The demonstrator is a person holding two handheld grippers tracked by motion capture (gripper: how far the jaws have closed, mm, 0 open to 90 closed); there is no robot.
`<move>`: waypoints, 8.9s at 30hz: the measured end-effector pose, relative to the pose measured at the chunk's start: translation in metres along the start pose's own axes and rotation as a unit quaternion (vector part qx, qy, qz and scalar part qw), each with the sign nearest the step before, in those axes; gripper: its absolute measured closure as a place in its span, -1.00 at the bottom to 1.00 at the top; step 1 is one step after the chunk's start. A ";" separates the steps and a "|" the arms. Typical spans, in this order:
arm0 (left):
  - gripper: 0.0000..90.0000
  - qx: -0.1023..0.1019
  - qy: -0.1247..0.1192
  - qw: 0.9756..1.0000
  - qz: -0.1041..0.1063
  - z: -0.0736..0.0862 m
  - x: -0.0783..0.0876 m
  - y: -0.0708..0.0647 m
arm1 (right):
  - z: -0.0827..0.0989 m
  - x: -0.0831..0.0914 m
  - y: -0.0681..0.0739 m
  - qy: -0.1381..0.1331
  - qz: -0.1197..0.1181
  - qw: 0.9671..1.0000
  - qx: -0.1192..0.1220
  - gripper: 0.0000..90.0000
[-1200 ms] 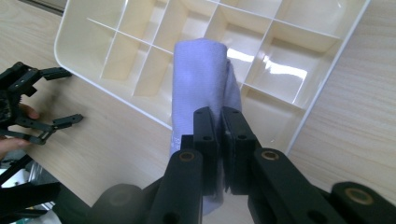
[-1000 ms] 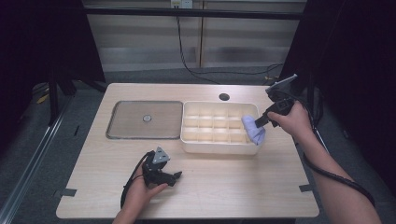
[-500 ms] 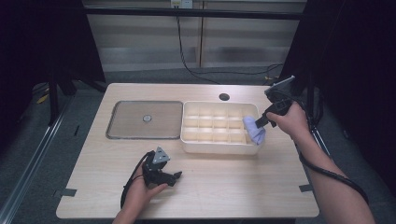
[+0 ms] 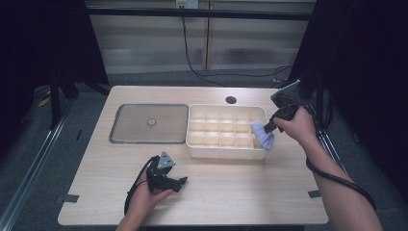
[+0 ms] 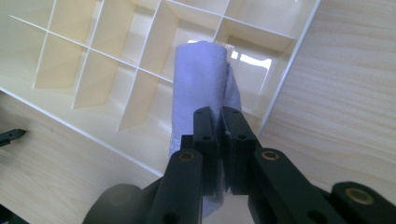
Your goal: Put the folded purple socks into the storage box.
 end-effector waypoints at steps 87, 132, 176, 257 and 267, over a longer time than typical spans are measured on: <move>-0.68 0.000 0.000 1.000 -0.001 0.000 0.000 0.000 | 0.017 -0.021 -0.006 0.042 0.020 0.998 0.046 0.64; -0.68 0.000 0.000 1.000 -0.001 0.000 0.000 0.000 | -0.001 -0.025 0.010 0.074 0.055 0.993 0.077 1.00; -0.68 0.003 0.000 1.000 0.000 0.000 0.000 -0.001 | 0.011 -0.048 0.004 0.110 0.067 0.988 0.082 1.00; -0.68 0.001 0.000 1.000 -0.001 0.000 0.000 0.000 | 0.014 -0.057 -0.009 0.101 0.070 0.990 0.072 1.00; -0.68 -0.003 0.004 1.000 0.000 0.000 0.000 0.000 | 0.025 -0.074 -0.020 0.107 0.085 0.988 0.072 1.00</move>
Point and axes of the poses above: each handheld gripper's, and its own axes: x roughly backward along the jaws, z roughly out of its underside, y roughly to its left, the point moved 10 cm from there along -x, roughly forward along the jaws, and after that the axes turned 12 degrees about -z, right-handed, at the moved point
